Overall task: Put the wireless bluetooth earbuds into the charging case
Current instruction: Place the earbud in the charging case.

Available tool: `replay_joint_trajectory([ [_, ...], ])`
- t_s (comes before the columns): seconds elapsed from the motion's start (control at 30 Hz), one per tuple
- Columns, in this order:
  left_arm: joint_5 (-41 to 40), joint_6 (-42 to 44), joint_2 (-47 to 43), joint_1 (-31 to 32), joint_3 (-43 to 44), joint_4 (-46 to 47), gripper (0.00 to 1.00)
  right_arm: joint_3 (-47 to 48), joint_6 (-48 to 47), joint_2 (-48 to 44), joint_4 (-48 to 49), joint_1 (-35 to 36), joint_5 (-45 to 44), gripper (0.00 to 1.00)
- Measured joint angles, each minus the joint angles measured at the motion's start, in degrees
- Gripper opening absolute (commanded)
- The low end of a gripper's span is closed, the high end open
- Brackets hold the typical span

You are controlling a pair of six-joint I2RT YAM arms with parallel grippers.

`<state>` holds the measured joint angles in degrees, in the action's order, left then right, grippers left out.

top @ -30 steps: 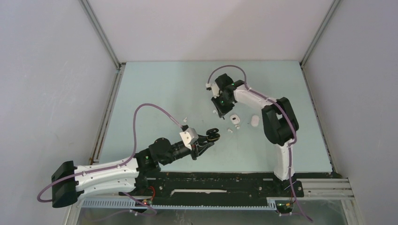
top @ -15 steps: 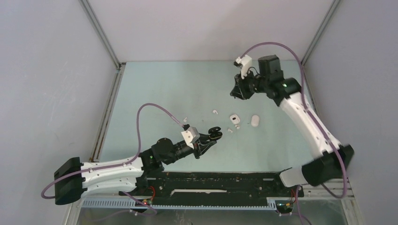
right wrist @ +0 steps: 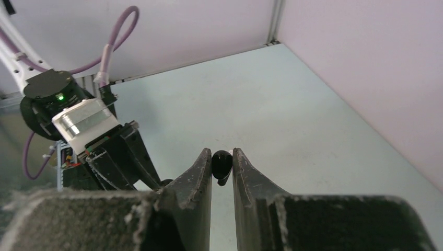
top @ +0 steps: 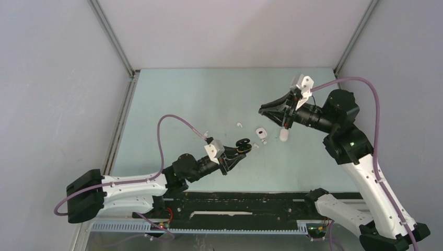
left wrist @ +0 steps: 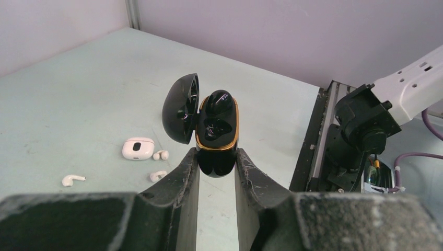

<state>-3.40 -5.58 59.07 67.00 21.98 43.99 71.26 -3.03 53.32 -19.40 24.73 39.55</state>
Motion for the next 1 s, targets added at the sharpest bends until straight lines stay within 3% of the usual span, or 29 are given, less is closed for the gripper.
replay_joint_trajectory([
  [0.4, 1.1, -1.8, 1.7, 0.0, 1.7, 7.8, 0.0, -12.2, 1.0, -5.3, 11.3, 9.5, 0.1, 0.0],
  [1.0, 6.0, -7.0, 5.6, 0.0, 6.8, 11.1, 0.0, -17.2, 1.6, -6.6, 19.3, 12.5, 2.8, 0.0],
])
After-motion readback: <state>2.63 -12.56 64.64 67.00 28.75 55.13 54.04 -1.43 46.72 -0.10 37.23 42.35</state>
